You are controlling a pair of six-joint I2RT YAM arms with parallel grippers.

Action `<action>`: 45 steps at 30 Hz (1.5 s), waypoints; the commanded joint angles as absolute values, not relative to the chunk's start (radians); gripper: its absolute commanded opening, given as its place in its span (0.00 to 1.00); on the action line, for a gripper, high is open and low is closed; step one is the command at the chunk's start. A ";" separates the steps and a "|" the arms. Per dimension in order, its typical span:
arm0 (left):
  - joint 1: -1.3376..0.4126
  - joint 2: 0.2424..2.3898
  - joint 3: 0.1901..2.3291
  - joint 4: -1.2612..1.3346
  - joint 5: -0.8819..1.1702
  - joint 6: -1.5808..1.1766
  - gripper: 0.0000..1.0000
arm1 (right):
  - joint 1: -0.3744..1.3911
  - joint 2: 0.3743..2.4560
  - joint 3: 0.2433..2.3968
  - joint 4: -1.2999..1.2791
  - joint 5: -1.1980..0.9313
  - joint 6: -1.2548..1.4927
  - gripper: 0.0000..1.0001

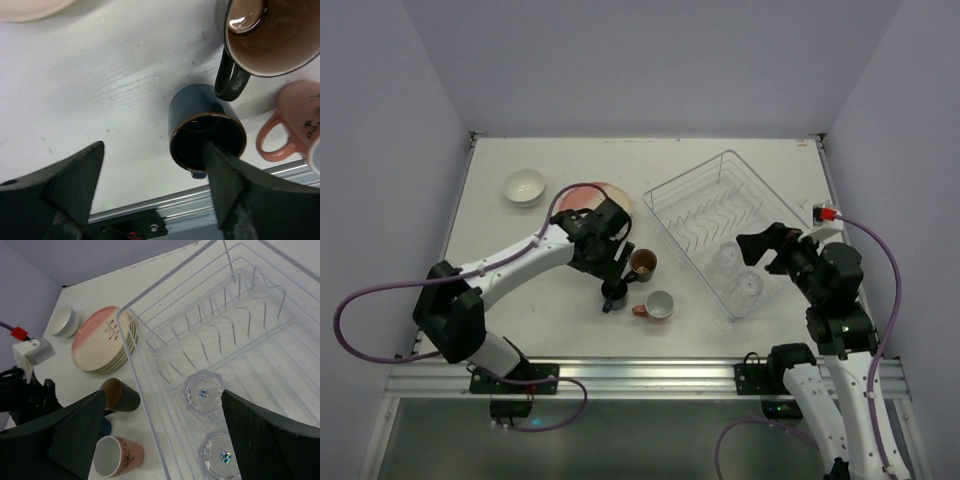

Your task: Unload the mixed dishes from the dish rack

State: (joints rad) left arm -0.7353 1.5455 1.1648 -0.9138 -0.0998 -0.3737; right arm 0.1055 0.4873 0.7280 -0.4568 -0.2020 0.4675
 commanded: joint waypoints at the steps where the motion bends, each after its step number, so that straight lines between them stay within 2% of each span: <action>1: -0.732 1.403 1.244 -0.969 -0.193 -0.367 0.87 | 0.107 0.544 0.733 -0.448 -0.213 0.436 0.99; 2: -0.732 1.376 1.253 -0.985 -0.218 -0.371 0.99 | 0.106 0.560 0.736 -0.454 -0.221 0.422 0.99; 5: -0.732 1.258 1.264 -0.980 -0.340 -0.382 1.00 | 0.106 0.635 0.750 -0.479 -0.224 0.411 0.99; 8: -0.732 1.120 1.204 -0.881 -0.549 -0.403 1.00 | 0.126 0.751 0.785 -0.518 -0.221 0.391 0.99; 9: -0.732 1.082 1.174 -0.846 -0.654 -0.426 1.00 | 0.158 0.782 0.798 -0.543 -0.177 0.387 0.99; 13: -0.732 0.927 0.999 -0.701 -0.764 -0.446 1.00 | 0.247 0.928 0.871 -0.620 -0.017 0.356 0.99; 16: -0.732 0.881 0.884 -0.611 -0.753 -0.407 1.00 | 0.297 1.012 0.908 -0.658 0.023 0.315 0.99; 20: -0.732 0.893 0.891 -0.644 -0.729 -0.396 1.00 | 0.334 1.132 0.977 -0.735 0.162 0.301 0.99; 28: -0.732 0.865 0.859 -0.611 -0.631 -0.373 1.00 | 0.365 1.287 1.006 -0.730 0.233 0.377 0.98; 36: -0.732 0.851 0.844 -0.581 -0.549 -0.351 1.00 | 0.385 1.344 0.989 -0.640 0.207 0.495 0.94; 45: -0.732 0.861 0.841 -0.574 -0.494 -0.342 1.00 | 0.416 1.370 1.008 -0.673 0.405 0.617 0.95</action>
